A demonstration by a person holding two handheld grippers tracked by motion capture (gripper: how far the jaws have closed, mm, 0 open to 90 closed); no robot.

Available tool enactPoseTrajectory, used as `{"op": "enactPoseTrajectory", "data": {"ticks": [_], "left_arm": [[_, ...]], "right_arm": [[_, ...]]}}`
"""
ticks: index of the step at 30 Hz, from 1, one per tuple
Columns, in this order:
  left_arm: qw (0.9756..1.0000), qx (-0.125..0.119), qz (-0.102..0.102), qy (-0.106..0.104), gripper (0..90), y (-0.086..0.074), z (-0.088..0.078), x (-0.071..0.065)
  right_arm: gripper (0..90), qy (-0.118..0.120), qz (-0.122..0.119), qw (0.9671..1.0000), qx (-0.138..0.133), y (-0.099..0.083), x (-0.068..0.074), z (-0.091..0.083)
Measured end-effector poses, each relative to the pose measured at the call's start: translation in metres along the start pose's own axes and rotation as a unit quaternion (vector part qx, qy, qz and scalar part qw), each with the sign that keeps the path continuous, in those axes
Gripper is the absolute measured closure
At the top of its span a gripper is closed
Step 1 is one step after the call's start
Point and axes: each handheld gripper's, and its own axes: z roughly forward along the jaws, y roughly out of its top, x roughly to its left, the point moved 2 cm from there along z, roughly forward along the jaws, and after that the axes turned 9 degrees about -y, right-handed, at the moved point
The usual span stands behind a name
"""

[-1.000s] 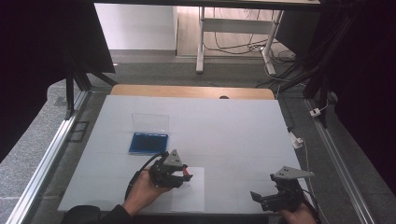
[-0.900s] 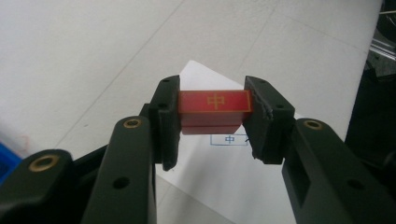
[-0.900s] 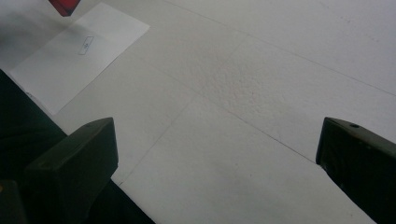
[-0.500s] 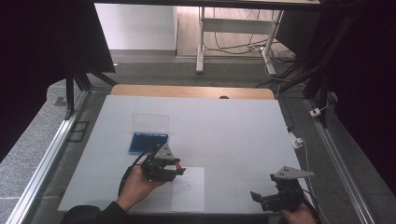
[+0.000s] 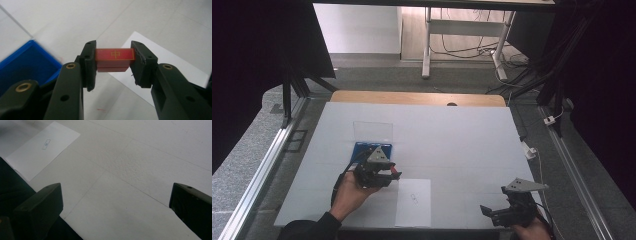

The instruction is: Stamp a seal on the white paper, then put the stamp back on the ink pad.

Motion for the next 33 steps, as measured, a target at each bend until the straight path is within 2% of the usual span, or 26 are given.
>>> {"op": "enactPoseTrajectory", "data": {"ticks": [8, 18, 33], "left_arm": [[0.9997, -0.008, -0.019, 0.014, 58.1, -0.003, -0.008, 0.012], [0.9991, -0.01, -0.032, 0.028, 58.2, -0.004, -0.014, 0.025], [0.9964, -0.015, -0.057, 0.061, 58.1, -0.005, -0.02, 0.055]], "right_arm": [[0.0, 0.001, 0.0, 1.0, 0.0, 0.0, 0.0, 0.0], [0.0, 0.001, -0.001, 1.0, 0.002, 0.0, 0.0, 0.0], [0.0, 0.0, 0.0, 1.0, 0.004, 0.0, 0.0, 0.001]]}}
